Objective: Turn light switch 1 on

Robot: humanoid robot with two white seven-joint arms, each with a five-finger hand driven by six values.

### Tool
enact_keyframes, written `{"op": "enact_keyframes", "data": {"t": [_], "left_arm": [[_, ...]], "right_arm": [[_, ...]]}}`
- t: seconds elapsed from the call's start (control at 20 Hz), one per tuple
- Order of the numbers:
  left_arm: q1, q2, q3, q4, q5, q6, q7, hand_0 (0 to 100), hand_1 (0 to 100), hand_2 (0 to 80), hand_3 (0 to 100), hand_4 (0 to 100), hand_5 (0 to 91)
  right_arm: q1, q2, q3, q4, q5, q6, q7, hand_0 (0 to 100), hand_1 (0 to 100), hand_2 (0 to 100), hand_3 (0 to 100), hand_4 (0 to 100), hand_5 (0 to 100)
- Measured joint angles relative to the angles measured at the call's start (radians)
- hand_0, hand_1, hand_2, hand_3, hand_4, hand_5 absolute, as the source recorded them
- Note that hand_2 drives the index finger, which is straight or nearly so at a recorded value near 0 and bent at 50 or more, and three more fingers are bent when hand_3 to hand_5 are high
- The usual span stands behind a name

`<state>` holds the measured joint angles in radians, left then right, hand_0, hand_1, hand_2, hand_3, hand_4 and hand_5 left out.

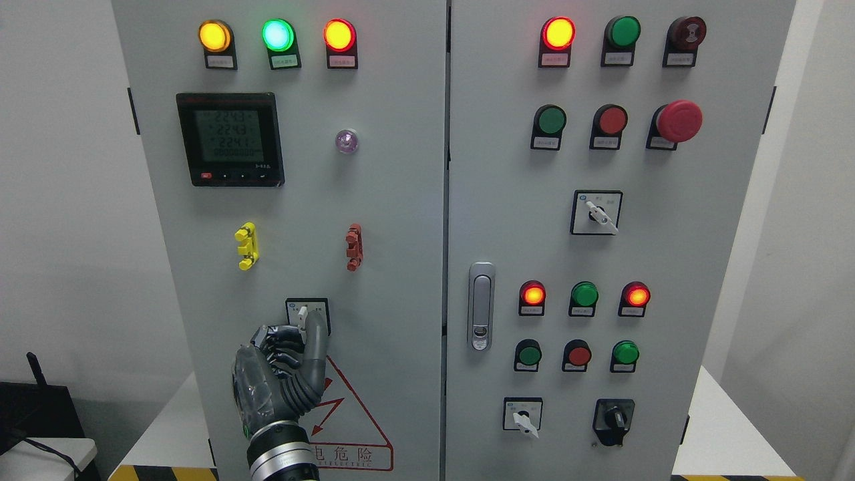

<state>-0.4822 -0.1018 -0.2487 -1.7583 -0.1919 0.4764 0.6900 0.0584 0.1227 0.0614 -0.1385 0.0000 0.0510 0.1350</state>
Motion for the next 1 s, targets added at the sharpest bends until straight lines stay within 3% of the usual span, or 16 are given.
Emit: {"op": "enact_keyframes", "data": {"t": [1.0], "left_arm": [[-0.003,0.0,-0.004,0.0,-0.004,0.012,-0.004,40,33,60.7,79,85,81.7]], "right_arm": [[0.0,0.0,0.0,0.0,0.0,0.0,0.001,12,39,0,0,0,0]]}}
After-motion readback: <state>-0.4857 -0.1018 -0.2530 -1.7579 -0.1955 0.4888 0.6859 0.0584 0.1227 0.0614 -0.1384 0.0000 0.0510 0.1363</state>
